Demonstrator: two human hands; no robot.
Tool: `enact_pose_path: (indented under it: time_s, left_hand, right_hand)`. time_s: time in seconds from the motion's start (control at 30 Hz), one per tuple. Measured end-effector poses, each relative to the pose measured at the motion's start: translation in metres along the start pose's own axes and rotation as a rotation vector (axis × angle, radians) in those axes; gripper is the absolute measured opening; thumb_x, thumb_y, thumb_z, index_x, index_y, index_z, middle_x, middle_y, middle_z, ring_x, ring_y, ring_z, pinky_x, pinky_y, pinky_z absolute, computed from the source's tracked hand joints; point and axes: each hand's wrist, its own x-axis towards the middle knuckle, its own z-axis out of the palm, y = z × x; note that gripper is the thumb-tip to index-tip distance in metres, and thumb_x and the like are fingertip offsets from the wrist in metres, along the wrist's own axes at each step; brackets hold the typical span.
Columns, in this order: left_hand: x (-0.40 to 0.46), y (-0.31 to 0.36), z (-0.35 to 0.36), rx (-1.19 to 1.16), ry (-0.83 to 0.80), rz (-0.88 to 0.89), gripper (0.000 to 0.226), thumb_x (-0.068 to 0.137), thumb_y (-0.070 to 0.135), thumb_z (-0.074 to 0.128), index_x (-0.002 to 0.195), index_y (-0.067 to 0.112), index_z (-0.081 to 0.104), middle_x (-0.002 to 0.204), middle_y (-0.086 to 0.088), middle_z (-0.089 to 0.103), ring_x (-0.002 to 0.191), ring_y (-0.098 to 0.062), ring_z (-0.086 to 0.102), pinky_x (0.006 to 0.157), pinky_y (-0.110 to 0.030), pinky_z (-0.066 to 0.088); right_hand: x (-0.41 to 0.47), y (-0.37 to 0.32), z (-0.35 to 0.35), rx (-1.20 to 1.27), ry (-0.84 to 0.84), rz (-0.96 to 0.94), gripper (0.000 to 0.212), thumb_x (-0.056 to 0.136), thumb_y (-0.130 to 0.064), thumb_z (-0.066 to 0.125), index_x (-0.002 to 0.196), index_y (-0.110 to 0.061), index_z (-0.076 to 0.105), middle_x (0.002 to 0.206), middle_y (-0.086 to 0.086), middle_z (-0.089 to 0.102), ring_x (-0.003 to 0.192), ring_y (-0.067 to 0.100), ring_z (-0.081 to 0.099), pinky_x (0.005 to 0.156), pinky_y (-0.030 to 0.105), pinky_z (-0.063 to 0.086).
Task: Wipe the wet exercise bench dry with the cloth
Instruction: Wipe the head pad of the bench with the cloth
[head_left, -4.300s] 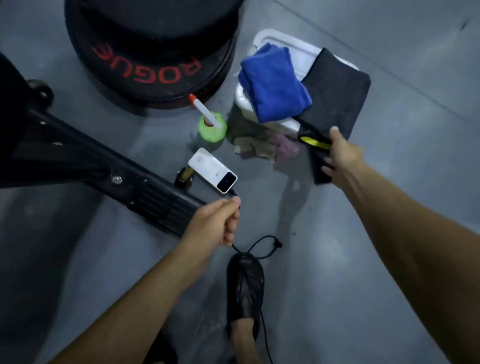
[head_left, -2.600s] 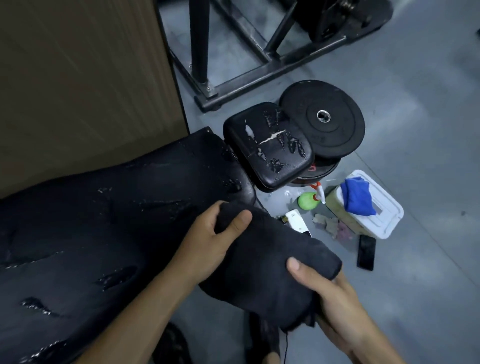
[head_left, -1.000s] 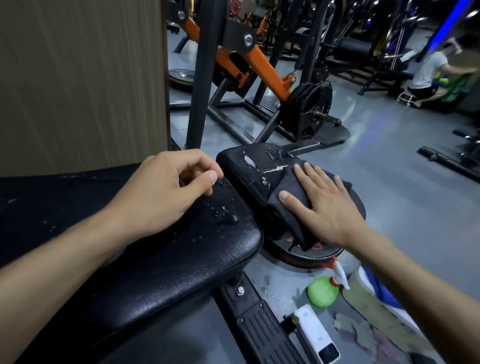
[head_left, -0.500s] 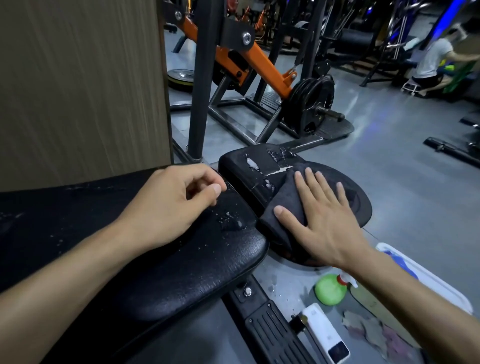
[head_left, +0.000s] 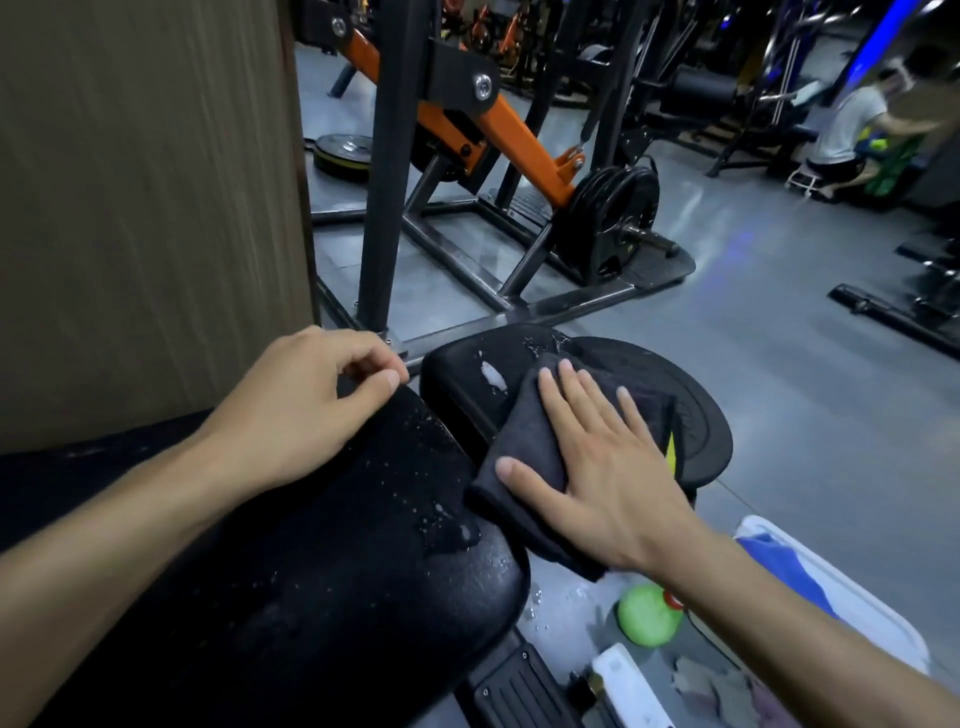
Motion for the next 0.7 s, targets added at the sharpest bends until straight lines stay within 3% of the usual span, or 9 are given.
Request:
enact_pose_path:
  time_s: [0.1, 0.23, 0.3, 0.4, 0.47, 0.7]
  left_hand:
    - [0.000, 0.007, 0.002, -0.009, -0.033, -0.014, 0.010, 0.092, 0.031, 0.063, 0.091, 0.037, 0.070, 0.084, 0.028, 0.065, 0.093, 0.005, 0.053, 0.077, -0.008, 0.036]
    - [-0.014, 0.014, -0.015, -0.045, -0.035, -0.101, 0.010, 0.092, 0.028, 0.062, 0.090, 0.035, 0.069, 0.087, 0.027, 0.065, 0.098, -0.001, 0.054, 0.082, -0.005, 0.034]
    - [-0.021, 0.018, -0.027, -0.057, -0.058, -0.145, 0.011, 0.091, 0.027, 0.062, 0.089, 0.036, 0.069, 0.090, 0.027, 0.064, 0.100, -0.001, 0.054, 0.084, -0.004, 0.033]
    - [-0.026, 0.026, -0.042, -0.093, -0.106, -0.219, 0.011, 0.090, 0.027, 0.062, 0.088, 0.036, 0.069, 0.103, 0.029, 0.061, 0.100, -0.001, 0.055, 0.085, -0.003, 0.033]
    - [-0.028, 0.036, -0.050, -0.126, -0.151, -0.268, 0.011, 0.090, 0.027, 0.063, 0.088, 0.037, 0.068, 0.100, 0.029, 0.062, 0.099, -0.001, 0.056, 0.085, -0.008, 0.037]
    - [-0.028, 0.037, -0.065, -0.045, -0.298, -0.287, 0.013, 0.095, 0.030, 0.056, 0.093, 0.039, 0.066, 0.092, 0.031, 0.061, 0.097, 0.002, 0.052, 0.087, -0.032, 0.045]
  right_hand:
    - [0.016, 0.034, -0.004, 0.029, -0.022, 0.120, 0.107, 0.079, -0.089, 0.011, 0.164, -0.024, 0.001, 0.172, -0.005, -0.003, 0.158, 0.012, -0.004, 0.128, 0.043, -0.001]
    - [0.097, 0.040, -0.001, 0.073, -0.049, 0.448, 0.107, 0.087, -0.083, 0.019, 0.162, -0.008, 0.012, 0.170, 0.013, 0.018, 0.155, 0.028, 0.020, 0.125, 0.052, 0.013]
    - [0.114, 0.016, 0.003, 0.060, -0.065, 0.442, 0.100, 0.093, -0.077, 0.018, 0.162, -0.006, 0.008, 0.170, 0.016, 0.011, 0.157, 0.031, 0.012, 0.126, 0.053, 0.005]
    - [0.079, -0.012, -0.001, 0.034, -0.098, 0.180, 0.090, 0.097, -0.071, 0.012, 0.163, -0.011, -0.001, 0.171, 0.011, -0.008, 0.158, 0.025, -0.009, 0.126, 0.047, -0.010]
    - [0.035, -0.006, -0.012, 0.061, -0.123, 0.090, 0.086, 0.098, -0.071, 0.013, 0.164, -0.017, -0.002, 0.171, 0.004, -0.011, 0.158, 0.019, -0.013, 0.127, 0.045, -0.009]
    - [-0.020, 0.004, -0.019, 0.167, -0.103, 0.431, 0.084, 0.098, -0.068, 0.017, 0.164, -0.019, 0.002, 0.172, 0.000, -0.008, 0.157, 0.016, -0.015, 0.127, 0.048, -0.003]
